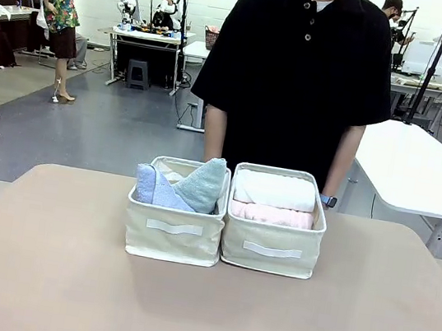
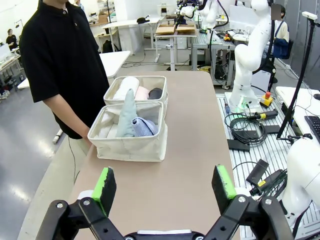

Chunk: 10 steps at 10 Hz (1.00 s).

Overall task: Sort the towels based on their folding style.
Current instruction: Pick up another triangle-folded towel from the table and place it in the left Fabric basket.

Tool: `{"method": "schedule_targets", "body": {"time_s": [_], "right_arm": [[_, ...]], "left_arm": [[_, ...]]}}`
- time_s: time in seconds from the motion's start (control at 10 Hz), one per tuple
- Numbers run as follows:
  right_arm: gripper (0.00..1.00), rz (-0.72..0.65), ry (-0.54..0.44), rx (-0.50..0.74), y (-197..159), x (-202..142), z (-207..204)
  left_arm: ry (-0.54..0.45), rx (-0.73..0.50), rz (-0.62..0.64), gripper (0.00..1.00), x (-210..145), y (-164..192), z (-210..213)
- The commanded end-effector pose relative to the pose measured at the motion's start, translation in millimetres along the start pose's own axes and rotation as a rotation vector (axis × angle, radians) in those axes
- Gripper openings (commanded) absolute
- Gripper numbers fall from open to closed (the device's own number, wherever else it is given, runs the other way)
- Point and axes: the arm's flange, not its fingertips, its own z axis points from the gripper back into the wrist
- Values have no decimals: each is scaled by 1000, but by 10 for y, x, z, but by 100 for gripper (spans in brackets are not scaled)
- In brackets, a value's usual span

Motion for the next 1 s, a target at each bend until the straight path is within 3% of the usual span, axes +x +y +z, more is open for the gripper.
{"method": "schedule_targets", "body": {"time_s": [0.0, 0.9], "right_arm": [[100, 1, 7, -15, 22, 57, -65], [100, 1, 7, -15, 22, 57, -65]], "left_arm": [[-4, 0, -9, 100, 10, -28, -7], [-4, 0, -9, 100, 10, -28, -7]]}}
